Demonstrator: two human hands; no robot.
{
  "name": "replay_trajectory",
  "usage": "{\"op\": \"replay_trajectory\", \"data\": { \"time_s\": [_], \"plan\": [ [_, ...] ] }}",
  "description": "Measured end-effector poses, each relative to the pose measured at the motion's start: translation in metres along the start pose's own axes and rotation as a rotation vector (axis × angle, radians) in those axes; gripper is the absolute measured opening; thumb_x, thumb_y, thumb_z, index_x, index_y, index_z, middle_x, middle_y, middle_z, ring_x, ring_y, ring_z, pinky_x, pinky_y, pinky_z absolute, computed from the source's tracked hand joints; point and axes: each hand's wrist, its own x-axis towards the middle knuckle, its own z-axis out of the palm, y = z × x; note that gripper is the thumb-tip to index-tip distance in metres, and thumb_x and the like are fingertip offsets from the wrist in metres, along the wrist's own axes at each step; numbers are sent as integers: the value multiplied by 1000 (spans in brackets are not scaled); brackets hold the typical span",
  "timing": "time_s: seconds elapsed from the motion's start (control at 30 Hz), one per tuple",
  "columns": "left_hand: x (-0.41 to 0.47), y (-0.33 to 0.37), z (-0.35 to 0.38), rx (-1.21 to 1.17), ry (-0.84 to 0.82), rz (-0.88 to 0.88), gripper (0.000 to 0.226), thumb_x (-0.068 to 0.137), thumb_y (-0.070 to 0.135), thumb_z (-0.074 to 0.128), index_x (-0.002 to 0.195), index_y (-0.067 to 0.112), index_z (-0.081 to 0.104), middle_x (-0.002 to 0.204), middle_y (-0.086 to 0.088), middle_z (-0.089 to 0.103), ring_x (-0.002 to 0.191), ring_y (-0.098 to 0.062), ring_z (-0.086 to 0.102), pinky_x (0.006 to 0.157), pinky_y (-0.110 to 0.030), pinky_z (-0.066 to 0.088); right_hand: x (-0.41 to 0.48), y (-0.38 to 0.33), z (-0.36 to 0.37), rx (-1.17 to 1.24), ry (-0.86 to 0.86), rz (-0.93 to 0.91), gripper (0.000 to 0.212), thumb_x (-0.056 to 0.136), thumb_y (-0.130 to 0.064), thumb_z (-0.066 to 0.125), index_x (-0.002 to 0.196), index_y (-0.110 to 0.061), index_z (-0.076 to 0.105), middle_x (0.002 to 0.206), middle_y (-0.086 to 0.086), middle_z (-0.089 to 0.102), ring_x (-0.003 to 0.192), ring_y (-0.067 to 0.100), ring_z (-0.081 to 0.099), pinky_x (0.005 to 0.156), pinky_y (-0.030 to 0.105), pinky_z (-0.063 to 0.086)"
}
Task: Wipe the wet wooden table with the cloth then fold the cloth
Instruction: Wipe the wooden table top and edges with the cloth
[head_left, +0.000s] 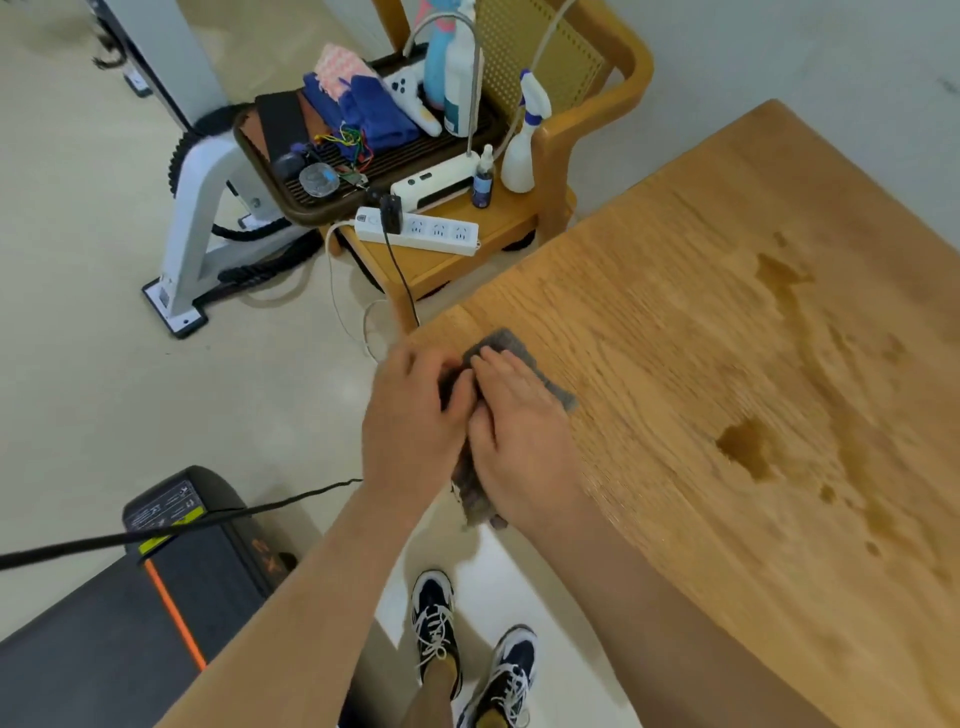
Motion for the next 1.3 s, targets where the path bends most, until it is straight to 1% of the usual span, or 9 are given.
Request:
{"op": "replay_trajectory", "data": {
  "time_s": [0.17, 0.33, 0.47, 0.63, 0.83, 1.0, 1.1, 1.2, 1.3],
  "plan": [
    [-52, 23, 15, 18, -40, 18, 23, 85, 32, 63, 104, 19, 58, 108, -4, 49, 93, -22, 43, 77, -33, 43, -47, 32, -15, -145, 119, 78, 42, 93, -20, 56, 134, -11, 54, 141, 12, 50, 126, 36, 46, 105, 45, 40],
    [-93, 34, 10, 213, -89, 231, 11, 74, 22, 63, 85, 19, 59, 108, -5, 51, 102, -25, 44, 76, -37, 43, -68, 38, -42, 57, 49, 283, 26, 90, -22, 64, 116, -21, 67, 111, -1, 62, 99, 18, 60, 79, 28, 47],
    [-121, 45, 7, 393, -202, 249, 33, 64, 32, 66, 95, 23, 61, 120, -4, 52, 113, -27, 43, 88, -40, 38, -83, 35, -60, 714, 39, 665, 12, 82, -24, 76, 74, -16, 77, 67, 3, 72, 62, 20, 68, 58, 33, 55],
    [-129, 66, 1, 128, -278, 234, 23, 80, 31, 57, 95, 17, 69, 102, 4, 59, 93, -15, 56, 71, -30, 52, -108, 35, -88, 1093, -5, 813, 33, 84, -24, 75, 76, 8, 70, 56, 17, 55, 39, 16, 42, 37, 19, 35],
    [-118, 106, -36, -450, -504, -216, 32, 93, 17, 49, 70, 31, 64, 67, 13, 60, 61, -6, 58, 58, -15, 46, -129, 46, -125, 1010, -50, 631, 22, 85, -32, 71, 82, -12, 78, 79, 9, 75, 74, 10, 68, 75, 30, 48],
    [-110, 144, -66, -597, -635, -111, 27, 94, 24, 45, 77, 19, 65, 73, 0, 64, 72, -15, 62, 62, -29, 48, -138, 48, -162, 843, -345, 176, 54, 74, -54, 73, 124, -37, 61, 132, -12, 57, 123, 5, 51, 101, 37, 44],
    [-105, 160, -74, -654, -625, -77, 27, 97, 17, 46, 84, 18, 70, 78, -2, 69, 75, -15, 66, 63, -26, 53, -139, 49, -167, 883, -460, 99, 55, 80, -17, 78, 130, -17, 55, 122, 5, 65, 112, 22, 63, 95, 44, 53],
    [-99, 158, -77, -642, -525, -60, 23, 98, 18, 47, 97, 14, 69, 89, -3, 70, 84, -15, 67, 70, -26, 54, -144, 50, -180, 663, -359, 82, 24, 84, -24, 71, 104, -9, 66, 97, 11, 73, 90, 28, 70, 83, 53, 55],
    [-98, 147, -76, -736, -482, -112, 21, 99, 14, 47, 102, 16, 68, 93, -5, 71, 87, -21, 67, 72, -33, 55, -148, 49, -207, 618, -427, 94, 10, 89, -24, 69, 99, -21, 68, 82, 6, 75, 67, 22, 70, 60, 33, 56]
  ]
}}
